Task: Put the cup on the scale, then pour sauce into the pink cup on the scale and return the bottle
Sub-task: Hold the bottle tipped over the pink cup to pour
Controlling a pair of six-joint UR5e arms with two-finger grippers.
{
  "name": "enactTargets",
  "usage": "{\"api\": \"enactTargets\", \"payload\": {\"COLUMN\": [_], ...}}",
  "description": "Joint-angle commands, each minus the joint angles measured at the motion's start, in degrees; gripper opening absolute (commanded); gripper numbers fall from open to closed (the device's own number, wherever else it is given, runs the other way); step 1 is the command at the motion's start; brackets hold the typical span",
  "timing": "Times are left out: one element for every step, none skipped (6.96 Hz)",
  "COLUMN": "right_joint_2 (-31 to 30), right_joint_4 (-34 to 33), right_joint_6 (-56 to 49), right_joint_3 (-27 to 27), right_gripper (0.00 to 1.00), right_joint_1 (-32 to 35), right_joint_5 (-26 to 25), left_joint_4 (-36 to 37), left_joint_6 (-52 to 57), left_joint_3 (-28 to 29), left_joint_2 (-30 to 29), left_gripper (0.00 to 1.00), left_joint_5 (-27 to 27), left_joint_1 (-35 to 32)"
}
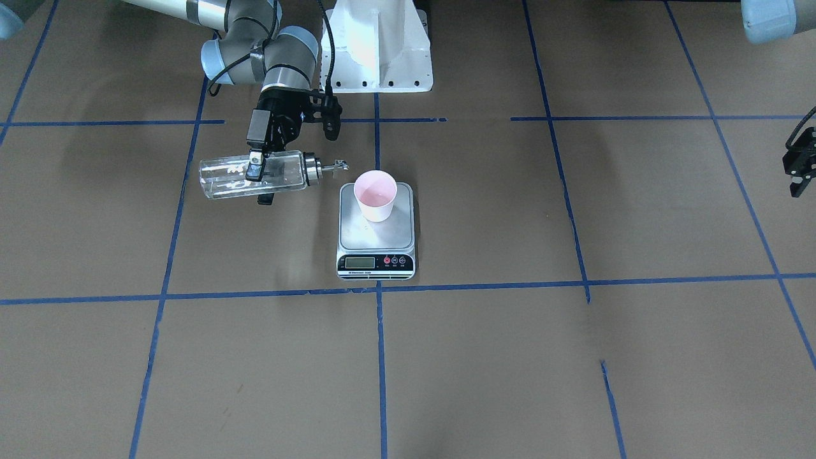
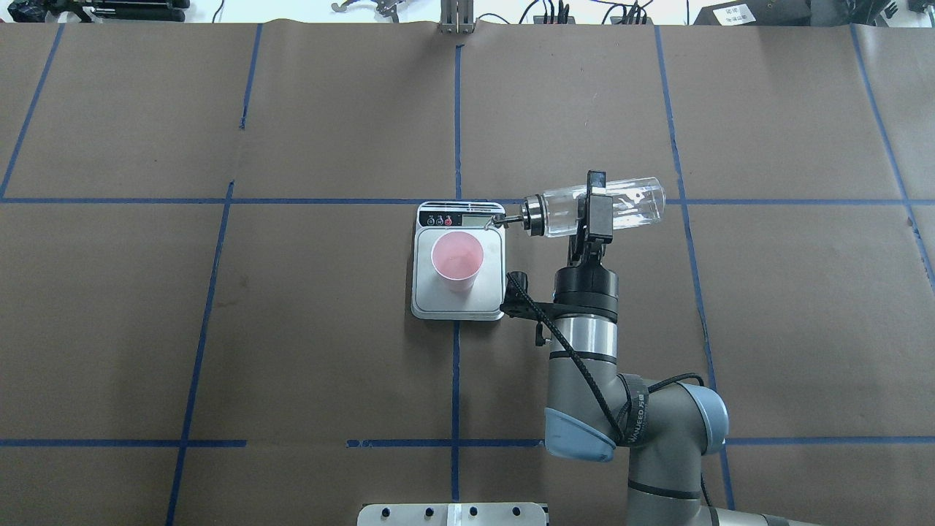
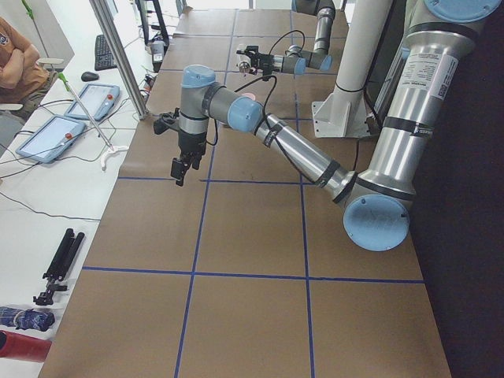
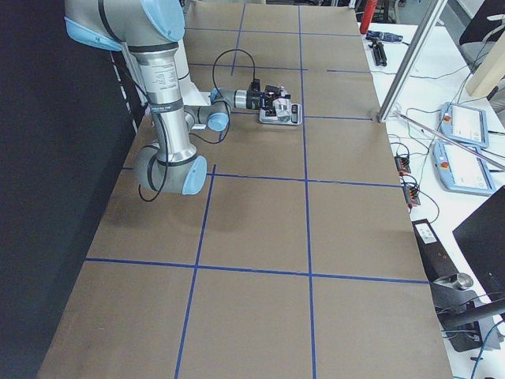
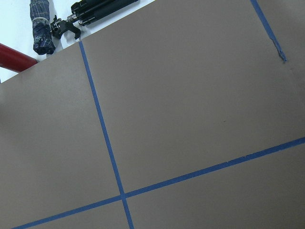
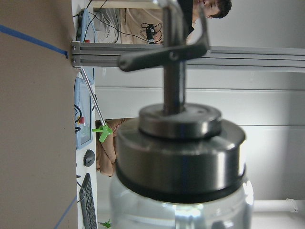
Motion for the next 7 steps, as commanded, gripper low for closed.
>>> {"api": "enactTargets", "payload": {"right_joint_2": [0.41,0.76,0.76,0.76,1.28,1.81,1.99], "right_joint_4": [-0.01,0.08,0.08,0.08,0.25,0.52,0.78], "right_joint_6": [-1.14,-1.50,-1.51,-1.51,-1.51,-1.42,-1.07], "right_joint_3": [-0.46,-0.72,-0.81,-0.81,-0.72,-0.72,-0.63], "right_gripper": [0.00,0.00,0.00,0.00,0.00,0.00,0.00], "right_joint_1": [-0.24,-0.24,-0.24,-0.24,-0.15,-0.15,-0.15], "right_joint_5": [-0.78,-1.39,-1.48,-1.49,-1.40,-1.31,-0.96], "left_joint_4": [-0.40,-0.84,-1.19,-1.19,-1.19,-1.19,-1.19], "left_joint_6": [0.00,0.09,1.05,1.23,1.23,1.23,1.14], "left_joint_3": [0.48,1.18,1.54,1.71,1.71,1.71,1.71], "left_joint_2": [0.00,0.00,0.00,0.00,-0.09,-0.18,-0.27], "left_gripper": [1.00,1.00,1.00,1.00,1.00,1.00,1.00], "left_joint_5": [0.00,0.00,-0.09,-0.09,-0.09,-0.09,-0.09], "left_joint_1": [0.00,-0.18,-0.35,-0.70,-0.70,-0.70,-0.70]}}
